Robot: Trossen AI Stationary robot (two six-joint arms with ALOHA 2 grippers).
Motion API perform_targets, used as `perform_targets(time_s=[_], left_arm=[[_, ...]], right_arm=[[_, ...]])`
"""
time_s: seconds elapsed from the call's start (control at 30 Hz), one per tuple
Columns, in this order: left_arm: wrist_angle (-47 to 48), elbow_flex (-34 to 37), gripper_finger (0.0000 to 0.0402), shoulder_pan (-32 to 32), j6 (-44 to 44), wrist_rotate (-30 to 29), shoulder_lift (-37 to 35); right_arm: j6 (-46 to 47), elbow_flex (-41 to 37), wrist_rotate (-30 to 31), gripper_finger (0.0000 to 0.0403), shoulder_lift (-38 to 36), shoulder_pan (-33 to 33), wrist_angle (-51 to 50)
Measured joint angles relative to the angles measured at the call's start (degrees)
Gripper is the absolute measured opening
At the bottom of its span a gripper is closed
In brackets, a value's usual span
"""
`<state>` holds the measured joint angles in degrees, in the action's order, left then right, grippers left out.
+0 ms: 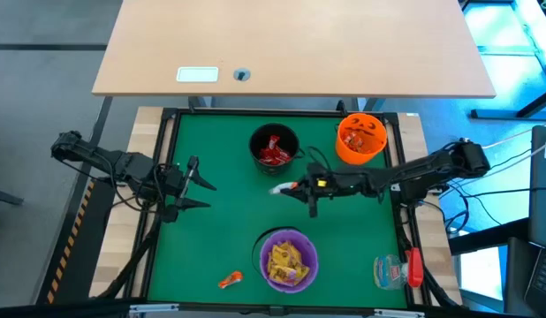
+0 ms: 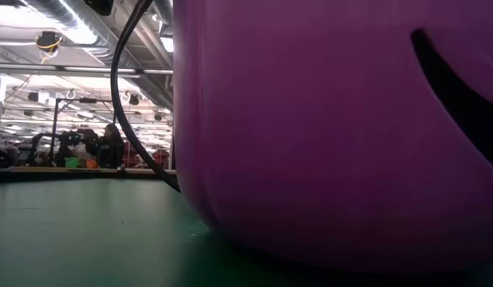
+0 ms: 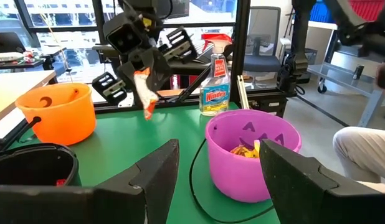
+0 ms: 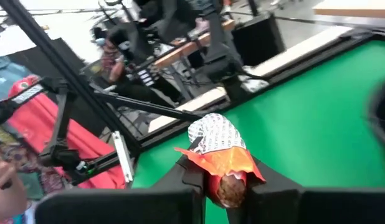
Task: Sort candy
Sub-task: Put the orange candy into the orange bucket
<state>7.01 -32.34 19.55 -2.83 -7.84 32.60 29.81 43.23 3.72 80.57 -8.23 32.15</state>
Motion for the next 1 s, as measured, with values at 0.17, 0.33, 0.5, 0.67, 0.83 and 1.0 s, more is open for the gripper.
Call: perform_targets(time_s=[0.17,0.33,0.5,0.67,0.83,1.0], left_arm=[[-0.06,0.00,0.0212,0.00,0.00,-0.77,0.00],[-0.22,0.00,0.0212,0.00,0.00,-2.76,0.02],[-0.37,0.02,0.0212,-0.02,0.00,-4.98,0.45],[-1.26,0.02,0.0212,-0.02,-0.38,-5.18,1.15],[-1.53,0.02,0.0212,-0.02,-2.35,-5.22,1.61],[-1.53,0.02,0.0212,-0.02,-4.28,-6.32,1.62]], right_arm=[[2.33,-8.02,3.84,0.0030,-6.95,0.00,0.48],[2.60,-13.97,8.89,0.0030,-16.27,0.00,-2.31],[2.95,-17.19,18.46,0.0030,-27.66,0.02,-14.39],[4.63,-17.21,30.73,0.0030,-38.94,0.02,-28.16],[5.71,-17.21,42.50,0.0030,-47.21,0.02,-36.40],[6.16,-17.21,50.97,0.0030,-50.46,0.07,-43.26]])
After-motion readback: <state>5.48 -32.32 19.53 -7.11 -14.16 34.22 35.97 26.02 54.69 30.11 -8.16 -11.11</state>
